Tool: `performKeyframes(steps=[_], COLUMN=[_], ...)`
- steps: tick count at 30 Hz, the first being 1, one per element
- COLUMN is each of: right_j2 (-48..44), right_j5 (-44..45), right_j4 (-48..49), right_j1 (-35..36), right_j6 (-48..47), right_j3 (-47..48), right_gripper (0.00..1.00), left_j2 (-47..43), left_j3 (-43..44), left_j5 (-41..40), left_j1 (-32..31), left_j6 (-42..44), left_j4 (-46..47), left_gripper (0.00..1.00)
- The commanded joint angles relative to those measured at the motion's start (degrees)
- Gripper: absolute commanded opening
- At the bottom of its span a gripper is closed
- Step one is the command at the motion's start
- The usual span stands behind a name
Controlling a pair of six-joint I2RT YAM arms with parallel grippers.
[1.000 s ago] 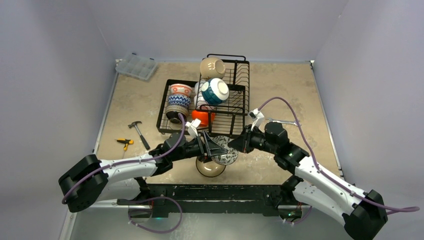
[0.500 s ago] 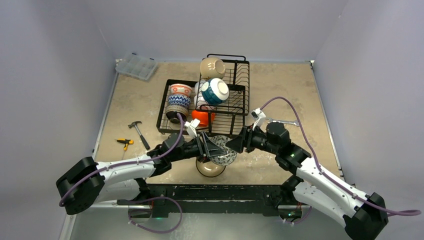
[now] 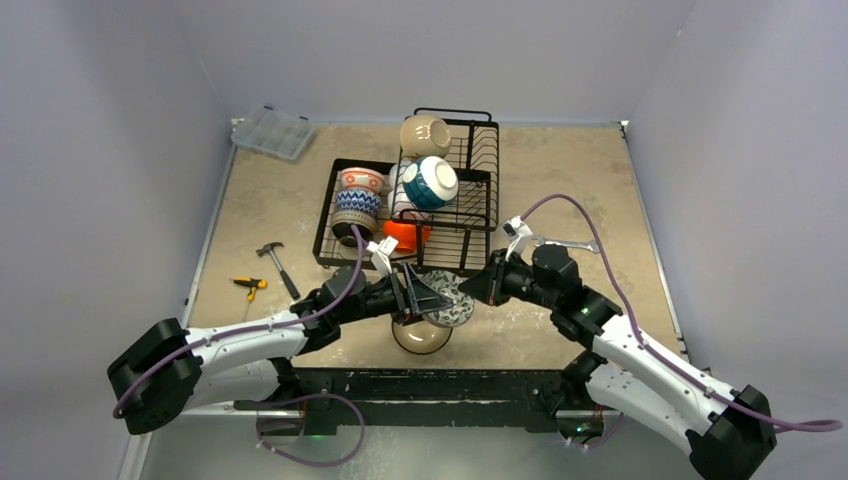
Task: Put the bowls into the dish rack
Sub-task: Pick up the bowl from the center of the board.
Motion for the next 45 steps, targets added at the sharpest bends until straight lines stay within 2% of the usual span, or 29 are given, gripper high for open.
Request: performKeyframes(steps=[1,5,9,11,15,19,24,31,33,36,43,45], right_j2=[-0.75,-0.8,-0.9,-1.19,-2.11,-3.88,-6.53,-7.04,-6.62,-5.77,-4.1,-3.83], right_j5=[1.04,1.42,2.06,2.37,3.34,5.29,7.12,5.59,4.6,3.77,1.85,2.08], right_j4=[1.35,1.1,0.63,0.37,0.05,-0.95,-1.89,-2.04,-2.04,-2.0,-1.77,-2.01], right_j1=[-0.18,-0.14,-0.14,-0.16,-0.18,-0.18,-0.18,-0.14,-0.18,-0.18,-0.18,-0.18], right_j6=[0.52,0.59,0.45,0.24,0.36,0.56,0.87,-0.2,-0.69,-1.52,-3.14,-4.19], right_j3=[1.79,2.1,2.38,2.34,2.05,2.12,3.24,7.92,9.87,13.36,20.96,22.28], right_gripper=[0.08,0.08,0.13,0.24,0.45,0.58,0.69,0.67,0.65,0.54,0.5,0.44], left_j2=[-0.92,0.3,0.01,-0.56,-2.15,-4.03,-5.39,-4.38,-3.85,-2.78,1.65,2.88], left_j3=[2.1,2.14,2.14,2.42,3.47,4.94,11.06,23.6,26.83,31.75,42.49,44.97], left_j5=[0.42,1.3,1.27,1.22,0.64,0.74,1.9,2.63,2.65,2.94,3.95,4.09], left_j1=[0.06,0.03,0.09,0.09,0.25,1.23,2.8,3.32,3.36,3.58,3.78,4.11], left_j6=[1.12,0.72,0.64,0.95,2.35,4.06,9.42,16.89,18.33,20.28,24.67,25.25], left_j4=[4.31,5.32,5.03,4.4,0.55,-3.88,-14.85,-27.15,-29.07,-31.4,-34.16,-33.48], left_gripper=[0.67,0.6,0.54,0.5,0.49,0.49,0.49,0.49,0.49,0.49,0.49,0.49])
